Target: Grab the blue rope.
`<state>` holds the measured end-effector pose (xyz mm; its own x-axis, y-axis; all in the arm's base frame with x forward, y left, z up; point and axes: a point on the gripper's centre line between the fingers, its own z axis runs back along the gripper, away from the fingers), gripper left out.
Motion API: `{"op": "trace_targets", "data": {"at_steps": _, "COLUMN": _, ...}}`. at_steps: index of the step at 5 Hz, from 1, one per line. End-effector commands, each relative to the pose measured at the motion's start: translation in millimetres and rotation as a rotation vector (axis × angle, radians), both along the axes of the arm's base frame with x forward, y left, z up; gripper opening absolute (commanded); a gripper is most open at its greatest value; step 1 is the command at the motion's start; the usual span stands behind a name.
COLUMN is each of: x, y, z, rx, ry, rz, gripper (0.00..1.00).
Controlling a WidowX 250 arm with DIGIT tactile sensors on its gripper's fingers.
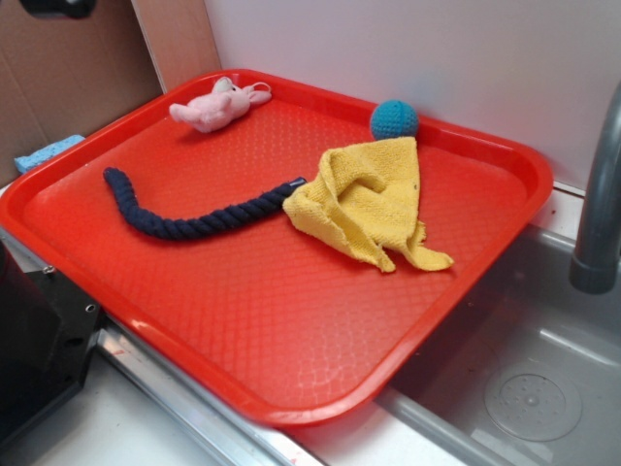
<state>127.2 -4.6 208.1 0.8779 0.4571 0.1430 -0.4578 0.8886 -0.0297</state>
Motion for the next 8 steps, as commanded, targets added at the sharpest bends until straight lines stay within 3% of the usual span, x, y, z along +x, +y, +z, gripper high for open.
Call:
{"op": "trace_targets", "data": {"at_steps": 1, "x": 9.6, "y": 27.5, "z": -28.3, "rx": 0.039, "ry": -0.040, "rz": 0.486, "gripper": 1.00}}
{"op": "trace_targets", "data": {"at_steps": 2, "x": 12.8, "y": 46.8, "z": -54.4, "rx": 0.029, "ry": -0.035, "rz": 0.693, "gripper": 1.00}}
{"op": "trace_targets", "data": {"at_steps": 4, "x": 22.0, "y": 67.4, "z": -109.9, "rx": 0.096, "ry": -0.075, "rz": 0.948, "gripper": 1.00}}
{"op": "trace_targets", "data": {"at_steps": 5, "x": 25.7, "y": 71.8, "z": -140.7, "rx": 0.130, "ry": -0.103, "rz": 0.992, "gripper": 1.00}}
{"op": "trace_targets", "data": {"at_steps": 7, "x": 32.7, "y": 75.2, "z": -177.6, "rx": 0.173, "ry": -0.093, "rz": 0.988, "gripper": 1.00}}
{"op": "trace_targets", "data": {"at_steps": 8, "x": 34.2, "y": 75.6, "z": -185.9, "rx": 0.163, "ry": -0.078, "rz": 0.992, "gripper": 0.93}}
